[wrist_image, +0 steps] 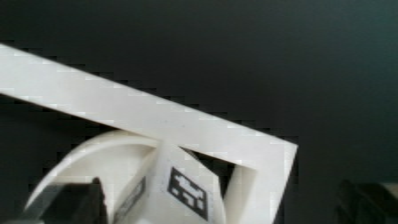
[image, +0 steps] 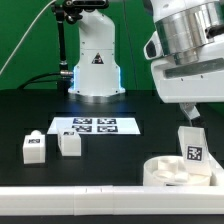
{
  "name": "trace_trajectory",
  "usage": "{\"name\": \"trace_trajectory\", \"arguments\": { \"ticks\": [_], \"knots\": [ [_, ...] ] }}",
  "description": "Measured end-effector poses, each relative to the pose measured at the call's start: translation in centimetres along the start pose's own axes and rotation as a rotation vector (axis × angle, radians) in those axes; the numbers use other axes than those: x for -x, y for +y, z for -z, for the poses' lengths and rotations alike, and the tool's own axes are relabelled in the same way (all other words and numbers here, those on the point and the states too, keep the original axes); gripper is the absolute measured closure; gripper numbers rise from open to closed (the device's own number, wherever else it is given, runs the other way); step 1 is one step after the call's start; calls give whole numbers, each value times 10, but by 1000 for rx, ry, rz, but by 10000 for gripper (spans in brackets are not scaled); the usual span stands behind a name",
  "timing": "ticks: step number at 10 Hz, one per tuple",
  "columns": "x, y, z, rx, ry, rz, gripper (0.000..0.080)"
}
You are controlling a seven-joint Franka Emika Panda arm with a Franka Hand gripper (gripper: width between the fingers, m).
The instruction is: Assemble stool
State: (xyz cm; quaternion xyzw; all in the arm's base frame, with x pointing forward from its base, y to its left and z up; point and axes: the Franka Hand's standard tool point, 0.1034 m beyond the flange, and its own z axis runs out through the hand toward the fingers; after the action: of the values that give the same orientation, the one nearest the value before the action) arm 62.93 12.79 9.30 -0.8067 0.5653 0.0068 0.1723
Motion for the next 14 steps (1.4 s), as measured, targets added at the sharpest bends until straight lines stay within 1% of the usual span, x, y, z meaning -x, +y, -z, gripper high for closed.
{"name": "trace_trajectory", "arguments": {
  "ticks": [1, 2, 3, 4, 7, 11, 13, 14],
  "knots": [
    [0, 0, 0, 1, 0, 92, 150],
    [6, 3, -1, 49, -15, 211, 150],
    [11, -1, 3, 80, -28, 294, 150],
    [11, -4, 6, 73, -27, 360, 150],
    [9, -6, 17, 61, -27, 582, 150],
    [8, -5, 17, 62, -31, 812, 150],
    [8, -3, 15, 92, -21, 1031, 150],
    [12, -4, 15, 117, -10, 1129, 150]
  ]
}}
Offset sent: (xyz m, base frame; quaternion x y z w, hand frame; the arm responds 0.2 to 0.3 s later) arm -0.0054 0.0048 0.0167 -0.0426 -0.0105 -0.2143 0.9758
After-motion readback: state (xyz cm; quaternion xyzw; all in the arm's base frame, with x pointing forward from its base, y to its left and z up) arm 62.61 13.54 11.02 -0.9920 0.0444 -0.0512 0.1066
